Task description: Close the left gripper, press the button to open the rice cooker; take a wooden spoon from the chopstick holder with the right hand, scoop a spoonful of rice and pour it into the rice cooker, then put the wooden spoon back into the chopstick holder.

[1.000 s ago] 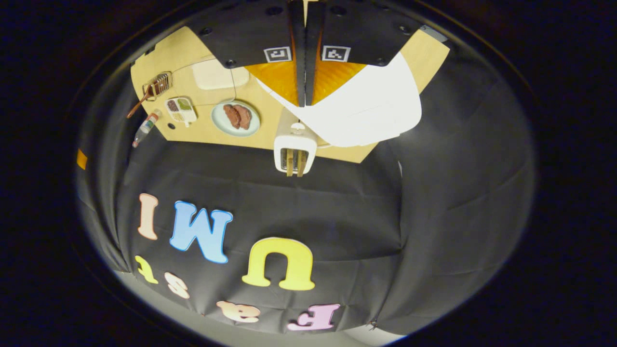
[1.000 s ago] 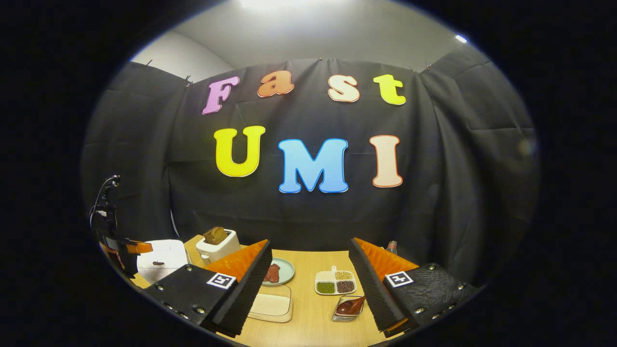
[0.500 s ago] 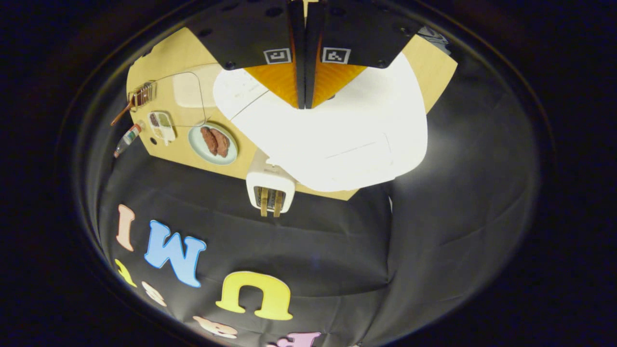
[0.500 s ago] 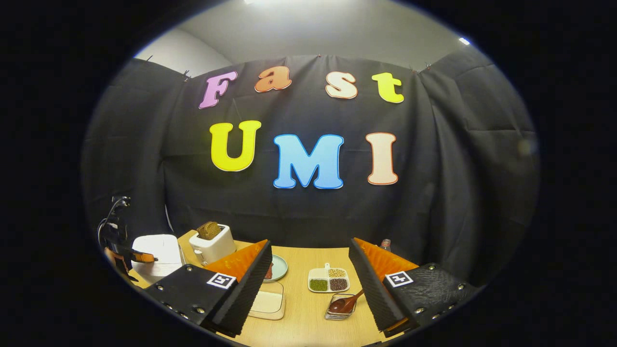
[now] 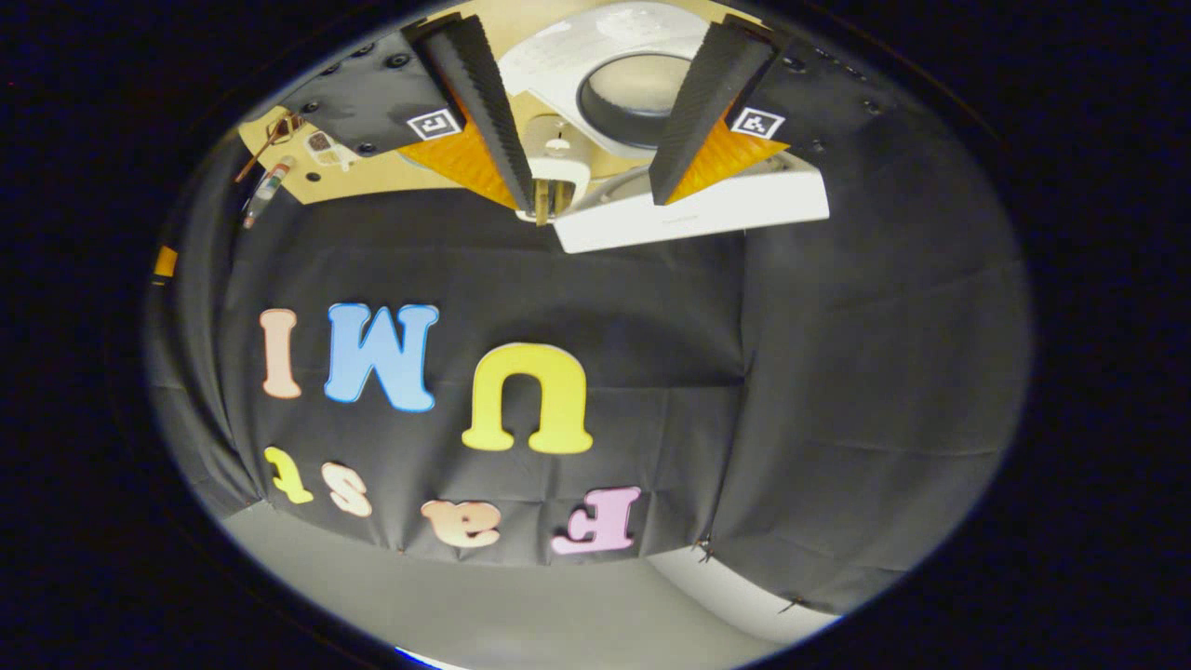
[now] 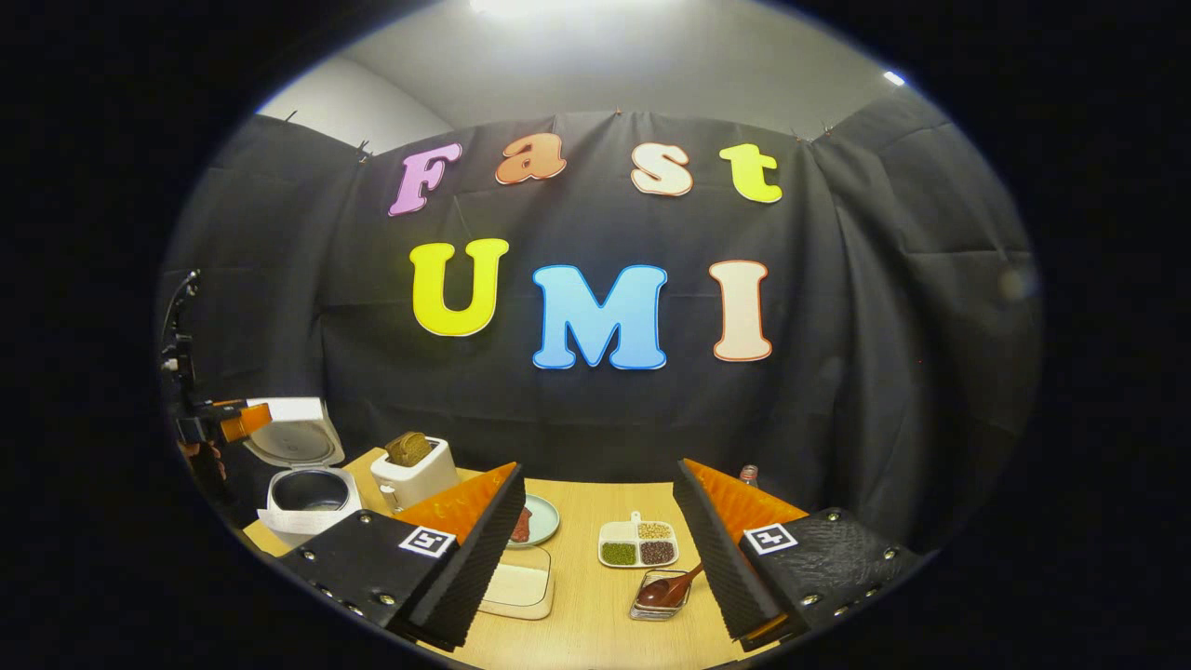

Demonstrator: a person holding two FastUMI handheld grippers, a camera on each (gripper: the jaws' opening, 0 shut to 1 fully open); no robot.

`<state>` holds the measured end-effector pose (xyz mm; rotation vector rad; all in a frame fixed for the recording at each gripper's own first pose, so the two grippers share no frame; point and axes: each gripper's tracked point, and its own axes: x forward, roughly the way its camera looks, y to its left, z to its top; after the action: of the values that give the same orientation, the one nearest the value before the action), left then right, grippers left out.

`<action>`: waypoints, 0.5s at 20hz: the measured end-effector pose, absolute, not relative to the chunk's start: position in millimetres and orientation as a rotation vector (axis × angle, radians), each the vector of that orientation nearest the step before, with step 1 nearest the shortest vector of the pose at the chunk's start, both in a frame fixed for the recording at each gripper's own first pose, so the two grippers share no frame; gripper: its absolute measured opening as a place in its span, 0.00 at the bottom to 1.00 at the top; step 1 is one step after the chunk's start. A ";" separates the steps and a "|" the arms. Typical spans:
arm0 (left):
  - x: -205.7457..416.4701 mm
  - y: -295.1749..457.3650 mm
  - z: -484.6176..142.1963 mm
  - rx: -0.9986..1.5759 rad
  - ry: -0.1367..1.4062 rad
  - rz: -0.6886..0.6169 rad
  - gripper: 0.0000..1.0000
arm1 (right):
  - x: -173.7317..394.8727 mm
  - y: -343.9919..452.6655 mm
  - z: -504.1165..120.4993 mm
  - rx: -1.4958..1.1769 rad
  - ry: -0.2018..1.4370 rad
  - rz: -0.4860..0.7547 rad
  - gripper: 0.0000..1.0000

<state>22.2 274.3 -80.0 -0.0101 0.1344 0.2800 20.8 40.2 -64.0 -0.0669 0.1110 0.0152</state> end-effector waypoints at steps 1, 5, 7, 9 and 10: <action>18.6 259.9 -68.7 -0.005 0.099 0.265 0.90 | 20.2 36.8 -63.3 -0.063 0.106 0.010 0.97; 5.8 204.0 -48.9 0.049 0.007 0.195 0.92 | 17.2 23.1 -55.8 -0.041 0.088 -0.022 0.97; 6.1 177.1 -49.7 0.073 0.006 0.152 0.91 | 13.3 15.8 -53.0 -0.041 0.080 -0.045 0.97; 10.3 154.2 -52.1 0.083 0.005 0.106 0.91 | 7.3 8.1 -51.3 -0.043 0.074 -0.070 0.97; 10.5 146.3 -50.0 0.086 -0.004 0.088 0.94 | 3.9 4.6 -50.7 -0.039 0.073 -0.083 0.97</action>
<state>10.5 146.3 -50.0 0.0860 -0.0044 0.0879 3.9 4.6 -50.7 -0.0393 0.0731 -0.0831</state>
